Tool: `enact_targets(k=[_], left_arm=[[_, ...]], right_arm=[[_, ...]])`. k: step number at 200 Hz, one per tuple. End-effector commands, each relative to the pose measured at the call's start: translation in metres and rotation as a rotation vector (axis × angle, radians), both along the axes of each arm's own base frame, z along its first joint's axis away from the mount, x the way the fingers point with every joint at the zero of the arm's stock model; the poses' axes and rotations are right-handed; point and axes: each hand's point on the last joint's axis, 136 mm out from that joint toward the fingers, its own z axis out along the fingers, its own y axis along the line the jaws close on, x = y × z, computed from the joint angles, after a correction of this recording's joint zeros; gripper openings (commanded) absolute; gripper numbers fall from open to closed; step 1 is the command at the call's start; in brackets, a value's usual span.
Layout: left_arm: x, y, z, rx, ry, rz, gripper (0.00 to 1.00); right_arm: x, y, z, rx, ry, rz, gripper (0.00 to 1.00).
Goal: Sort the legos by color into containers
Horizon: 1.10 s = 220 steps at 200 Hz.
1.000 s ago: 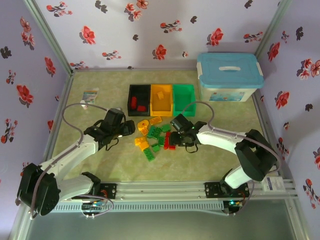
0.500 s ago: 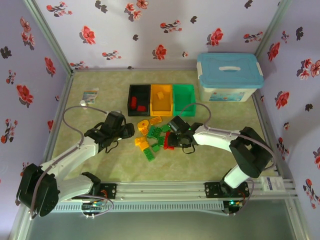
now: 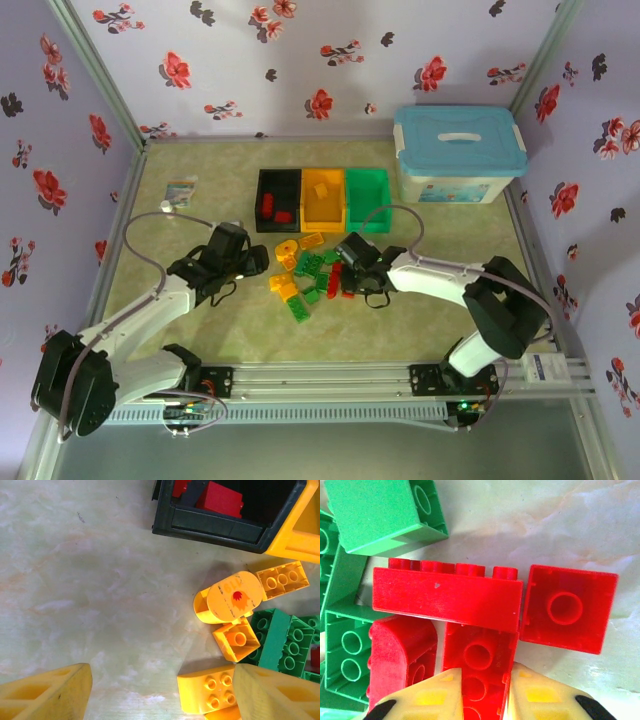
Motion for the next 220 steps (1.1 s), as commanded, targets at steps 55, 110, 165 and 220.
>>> enact_targets(k=[55,110,165,220], left_arm=[[-0.001,0.008,0.009,0.002,-0.046,0.039,0.74],[-0.003,0.01,0.007,-0.001,-0.046,0.047,0.74],[-0.015,0.015,-0.001,-0.004,-0.026,0.057,0.73],[-0.037,0.015,-0.014,-0.015,-0.003,0.054,0.73]], right_arm=[[0.003,-0.007,0.041,0.005,-0.083,-0.004,0.2],[0.017,0.001,0.068,0.003,-0.147,0.029,0.21],[0.057,0.042,0.106,0.011,-0.22,0.106,0.22],[0.115,0.103,0.13,0.044,-0.247,0.222,0.23]])
